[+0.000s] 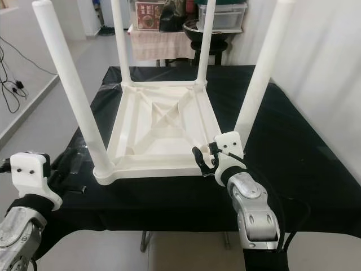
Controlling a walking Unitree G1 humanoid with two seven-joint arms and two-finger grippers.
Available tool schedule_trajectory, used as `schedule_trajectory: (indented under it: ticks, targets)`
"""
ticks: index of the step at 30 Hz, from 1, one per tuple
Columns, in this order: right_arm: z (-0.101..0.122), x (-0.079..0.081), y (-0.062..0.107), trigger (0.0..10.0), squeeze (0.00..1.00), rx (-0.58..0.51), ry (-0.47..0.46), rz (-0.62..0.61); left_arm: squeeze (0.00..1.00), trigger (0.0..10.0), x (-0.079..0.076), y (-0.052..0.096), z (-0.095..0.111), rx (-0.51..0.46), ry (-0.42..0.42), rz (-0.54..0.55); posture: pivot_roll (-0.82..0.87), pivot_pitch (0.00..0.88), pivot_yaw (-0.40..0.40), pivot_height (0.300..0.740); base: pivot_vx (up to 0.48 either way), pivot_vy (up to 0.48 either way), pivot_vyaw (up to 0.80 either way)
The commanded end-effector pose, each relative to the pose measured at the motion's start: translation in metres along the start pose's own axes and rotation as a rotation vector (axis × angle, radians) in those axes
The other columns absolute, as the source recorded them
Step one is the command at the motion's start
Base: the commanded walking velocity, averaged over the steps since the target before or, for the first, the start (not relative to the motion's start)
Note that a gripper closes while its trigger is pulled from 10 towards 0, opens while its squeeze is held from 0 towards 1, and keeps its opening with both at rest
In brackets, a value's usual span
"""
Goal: Building children table
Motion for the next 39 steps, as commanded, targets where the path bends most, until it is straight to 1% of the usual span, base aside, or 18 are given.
schedule_trajectory:
  ticks: [1,4,6,7,9,12,14,17,18,19,22,24,25,28,33,35,36,39]
  targets:
    - [0.000,0.014,0.003,10.0,0.00,-0.010,-0.023,0.077,0.00,10.0,0.003,-0.002,-0.002,0.006,0.016,0.010,-0.02,0.000,-0.002,0.740,0.000,0.000,0.00]
    - [0.002,0.022,0.007,10.0,0.00,-0.024,-0.048,0.127,0.00,10.0,0.008,-0.004,-0.002,0.003,0.029,0.028,-0.04,0.000,0.002,0.740,0.000,0.000,0.00]
    - [0.004,0.033,0.014,10.0,0.00,-0.039,-0.069,0.202,0.00,10.0,0.012,-0.006,0.000,-0.010,0.028,0.051,-0.05,0.000,0.009,0.740,0.000,0.000,0.00]
    - [0.004,0.033,0.014,10.0,0.00,-0.039,-0.069,0.202,0.00,10.0,0.012,-0.006,0.000,-0.010,0.028,0.051,-0.05,0.000,0.009,0.740,0.000,0.000,0.00]
    - [0.003,0.042,0.023,10.0,0.00,-0.042,-0.065,0.252,0.00,10.0,0.016,-0.005,0.000,-0.017,0.008,0.078,-0.06,0.000,0.020,0.740,0.000,0.000,0.00]
    - [-0.003,0.044,0.031,10.0,0.00,-0.019,-0.062,0.260,0.00,10.0,0.022,0.002,-0.008,-0.002,0.003,0.112,-0.06,0.000,0.024,0.740,0.000,0.000,0.00]
    - [-0.009,0.038,0.033,10.0,0.00,0.007,-0.049,0.234,0.00,10.0,0.028,0.009,-0.018,0.028,0.014,0.137,-0.07,0.000,0.027,0.740,0.000,0.000,0.00]
    - [-0.010,0.036,0.034,10.0,0.00,0.015,-0.043,0.225,0.00,10.0,0.029,0.011,-0.021,0.037,0.019,0.144,-0.07,0.000,0.027,0.740,0.000,0.000,0.00]
    - [-0.006,0.029,0.032,10.0,0.00,0.015,-0.045,0.213,1.00,10.0,0.028,0.010,-0.027,0.050,0.078,0.121,-0.08,0.000,0.020,0.740,0.000,0.000,0.00]
    - [-0.004,0.022,0.032,10.0,0.00,0.022,-0.034,0.203,1.00,10.0,0.028,0.009,-0.035,0.068,0.134,0.105,-0.08,0.000,0.018,0.740,0.000,0.000,0.00]
    - [-0.004,0.022,0.032,10.0,0.00,0.022,-0.034,0.203,1.00,10.0,0.028,0.009,-0.035,0.068,0.134,0.105,-0.08,0.000,0.018,0.740,0.000,0.000,0.00]
    - [-0.002,0.011,0.032,10.0,0.00,0.031,-0.021,0.188,1.00,10.0,0.030,0.007,-0.046,0.095,0.185,0.090,-0.08,0.011,0.009,0.740,0.000,0.000,0.00]
    - [-0.002,0.011,0.032,10.0,0.00,0.031,-0.021,0.188,1.00,10.0,0.030,0.007,-0.046,0.095,0.185,0.090,-0.08,0.011,0.009,0.740,0.000,0.000,0.00]
    - [0.010,0.002,0.027,10.0,0.00,0.010,-0.026,0.159,1.00,10.0,0.040,0.008,-0.060,0.130,0.184,0.097,-0.07,0.025,0.006,0.740,0.000,0.000,0.00]
    - [0.017,0.001,0.024,10.0,0.00,-0.007,-0.033,0.157,1.00,10.0,0.045,0.006,-0.064,0.138,0.190,0.097,-0.07,0.024,0.001,0.740,0.000,0.000,0.00]
    - [0.017,0.003,0.020,10.0,0.00,0.000,-0.044,0.160,1.00,10.0,0.050,-0.002,-0.069,0.142,0.181,0.097,-0.07,0.030,0.000,0.740,0.000,0.000,0.00]
    - [0.017,0.003,0.020,10.0,0.00,0.000,-0.044,0.160,1.00,10.0,0.050,-0.002,-0.069,0.142,0.181,0.097,-0.07,0.030,0.000,0.740,0.000,0.000,0.00]
    - [0.017,0.007,0.019,10.0,0.00,0.010,-0.056,0.171,1.00,10.0,0.050,-0.013,-0.069,0.133,0.176,0.070,-0.07,0.033,0.006,0.740,0.000,0.000,0.00]
Point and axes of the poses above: a point about 5 cm out from each wrist's last joint towards the gripper, its own y axis pointing back from the gripper into the wrist, its own z axis along the axis of the wrist's last joint, x = y × z, the point moved 5 cm from there along -y, pointing out of the wrist towards the gripper, and after that the axes turned 15 degrees about y, right-handed, at the moved point
